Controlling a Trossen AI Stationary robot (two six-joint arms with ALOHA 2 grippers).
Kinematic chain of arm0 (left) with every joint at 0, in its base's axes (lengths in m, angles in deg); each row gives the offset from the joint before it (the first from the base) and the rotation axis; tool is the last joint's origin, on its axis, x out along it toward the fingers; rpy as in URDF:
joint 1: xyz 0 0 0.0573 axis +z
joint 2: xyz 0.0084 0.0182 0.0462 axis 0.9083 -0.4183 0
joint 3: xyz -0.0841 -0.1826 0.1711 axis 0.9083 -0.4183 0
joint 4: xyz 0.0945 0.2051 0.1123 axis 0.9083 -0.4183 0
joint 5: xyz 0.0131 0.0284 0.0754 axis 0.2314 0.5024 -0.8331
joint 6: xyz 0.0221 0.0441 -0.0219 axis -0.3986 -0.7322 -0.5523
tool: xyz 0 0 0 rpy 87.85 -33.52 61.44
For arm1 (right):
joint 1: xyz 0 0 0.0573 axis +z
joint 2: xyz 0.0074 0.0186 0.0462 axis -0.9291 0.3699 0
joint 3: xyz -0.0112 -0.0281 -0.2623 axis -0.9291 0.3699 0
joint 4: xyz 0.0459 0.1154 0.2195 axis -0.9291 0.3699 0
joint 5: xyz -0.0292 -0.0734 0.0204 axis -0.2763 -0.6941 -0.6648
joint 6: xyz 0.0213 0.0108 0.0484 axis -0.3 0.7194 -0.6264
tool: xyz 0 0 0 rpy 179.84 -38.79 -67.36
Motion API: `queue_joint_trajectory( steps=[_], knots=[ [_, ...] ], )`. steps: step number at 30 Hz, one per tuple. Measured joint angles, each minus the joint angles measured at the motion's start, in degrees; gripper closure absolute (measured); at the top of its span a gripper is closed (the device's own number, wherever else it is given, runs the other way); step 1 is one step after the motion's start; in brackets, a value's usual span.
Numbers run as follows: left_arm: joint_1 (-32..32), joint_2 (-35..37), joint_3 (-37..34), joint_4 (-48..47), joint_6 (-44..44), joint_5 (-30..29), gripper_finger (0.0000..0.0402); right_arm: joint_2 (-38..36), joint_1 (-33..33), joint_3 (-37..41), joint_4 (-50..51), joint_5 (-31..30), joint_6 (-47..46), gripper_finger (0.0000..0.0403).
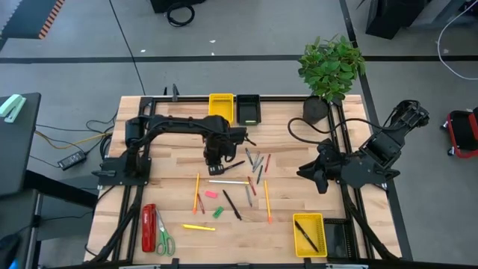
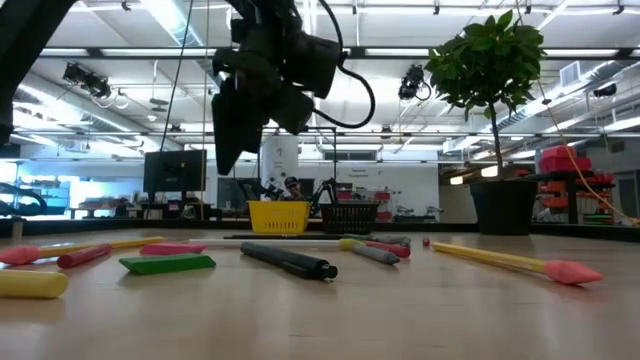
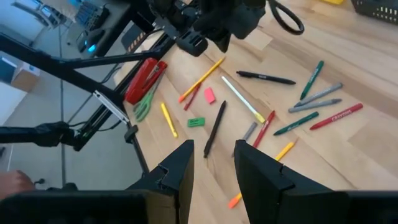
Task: Sort crayons/erasers/pens/pencils in bins
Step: Put the top black pen into the top yellow bin
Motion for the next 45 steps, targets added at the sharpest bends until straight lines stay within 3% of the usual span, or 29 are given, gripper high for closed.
queue_joint_trajectory(
  steps=[7,17,21,28,33,45],
  knots=[
    [-0.95,0.09,0.7,10.4,3.76,-0.93,0.0397,0.02,0.0,0.0,2.06,-3.13,-1.12,0.0282],
    [-5.78,-0.35,-0.57,20.68,7.99,-11.35,0.0395,0.0,-0.02,0.02,4.54,-3.38,-6.35,0.0282],
    [-6.2,-0.35,-3.32,25.26,11.76,-11.51,0.0352,0.0,0.0,0.01,4.87,-2.6,-6.33,0.0282],
    [-4.08,-0.37,-5.2,24.8,16.51,-12.21,0.0249,0.0,-0.02,0.02,4.87,-2.44,-5.54,0.0282],
    [-3.38,-0.39,-5.24,24.79,18.14,-11.05,0.0207,0.0,-0.02,0.02,4.87,-2.43,-5.22,0.0282],
    [-4.11,-5.43,-5.24,24.95,16.05,-10.49,0.0229,0.02,-0.42,0.02,4.93,-2.41,-5.06,0.0282]
  ],
)
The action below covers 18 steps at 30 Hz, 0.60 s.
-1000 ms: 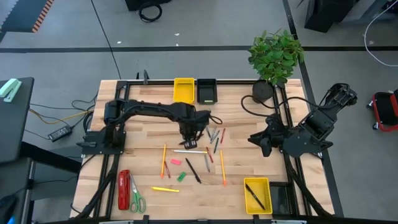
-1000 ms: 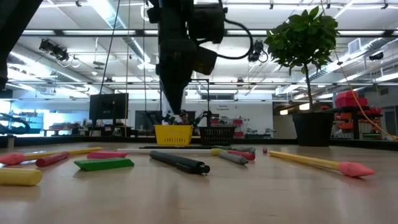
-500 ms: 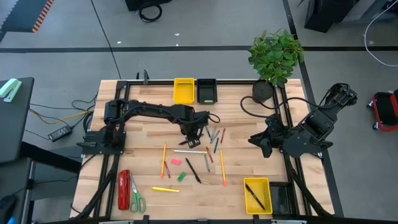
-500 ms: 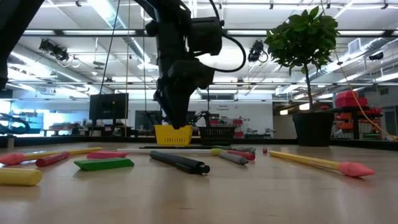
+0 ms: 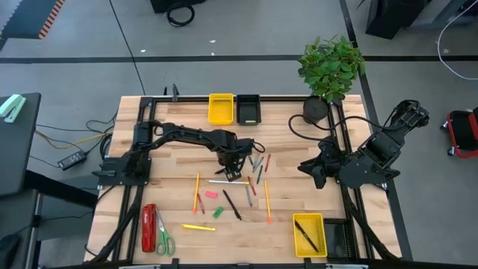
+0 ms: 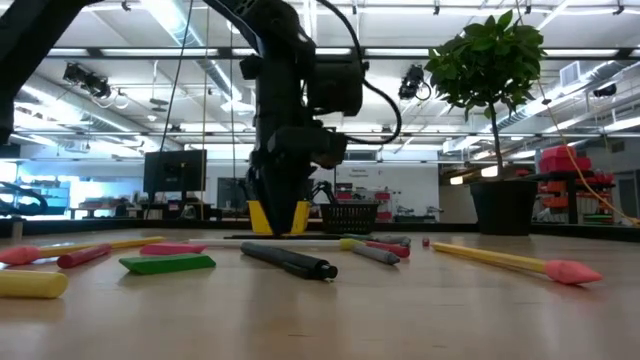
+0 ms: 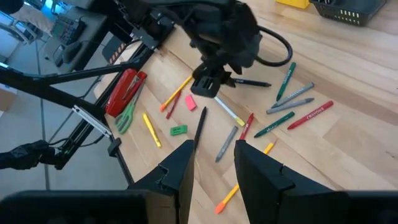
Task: Sort crayons/erasers/pens/pencils in bins
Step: Put the top black pen into the top yellow bin
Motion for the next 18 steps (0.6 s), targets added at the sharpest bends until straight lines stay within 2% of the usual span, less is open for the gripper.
queue_joint_trajectory(
  steps=[9,18],
  knots=[
    [1.32,-1.13,0.03,0.74,-2.04,-0.18,0.0229,-0.02,0.01,0.0,-0.09,0.21,-1.11,0.0282],
    [1.43,-2.59,0.24,0.39,-5.65,0.03,0.0263,-0.02,0.0,0.0,-0.03,0.21,-2.68,0.0282]
  ],
)
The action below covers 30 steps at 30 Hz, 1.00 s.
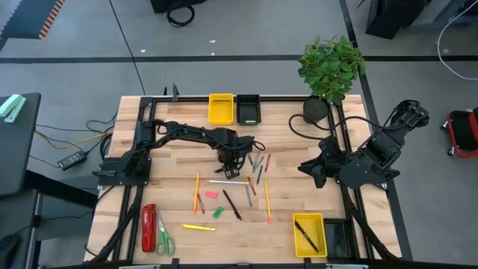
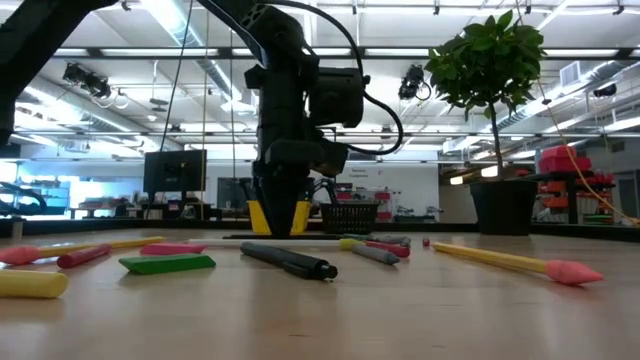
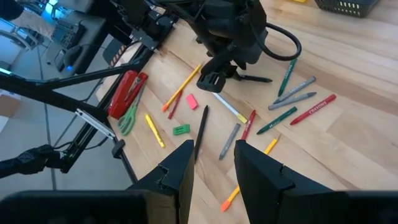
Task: Sort crayons/erasers/pens/pencils in bins
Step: Put the top black pen into the top yellow bin
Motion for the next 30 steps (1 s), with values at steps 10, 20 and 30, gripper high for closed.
queue_joint_trajectory(
  steps=[10,20,30],
  knots=[
    [0.4,-0.17,-0.11,0.08,-3.38,-0.56,0.0355,-0.13,-1.02,0.0,2.23,0.0,0.0,0.0282],
    [0.46,1.24,-0.43,0.47,-6.38,-2.05,0.0346,-2.05,-4.43,0.0,2.21,-0.02,1.76,0.0282],
    [2.9,2.73,-0.39,0.37,-7.14,-1.23,0.0371,-5.41,-7.54,0.0,2.21,-1.55,3.27,0.0282]
  ],
)
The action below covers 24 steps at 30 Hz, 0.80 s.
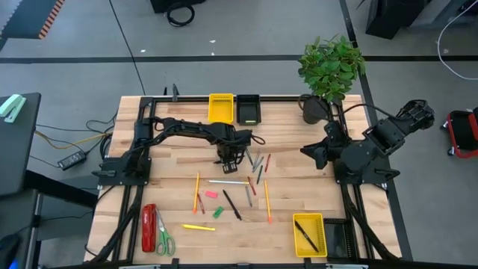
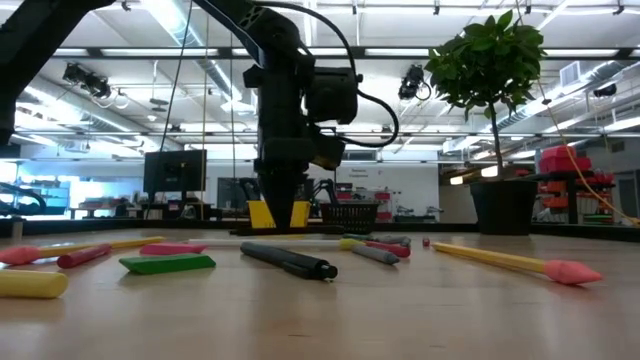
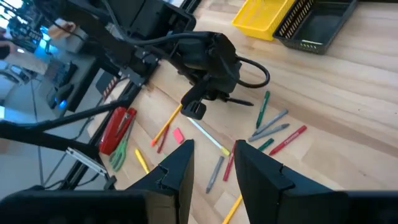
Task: Sort crayons/erasers/pens/pencils in bins
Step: Put the top black pen into the top yellow bin
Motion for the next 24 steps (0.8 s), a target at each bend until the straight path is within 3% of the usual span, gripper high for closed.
queue_joint_trajectory(
  steps=[12,19,24],
  knots=[
    [7.1,6.73,6.31,-1.53,-0.25,0.77,0.0371,-2.52,-2.3,0.0,0.31,0.0,1.95,0.0282],
    [17.51,8.02,11.76,-2.22,-0.53,-0.64,0.0361,-2.65,-4.87,0.0,0.31,0.0,2.29,0.0282],
    [25.61,8.01,11.89,0.22,0.09,-0.69,0.037,-2.65,-6.37,0.0,0.31,0.0,2.29,0.0282]
  ],
)
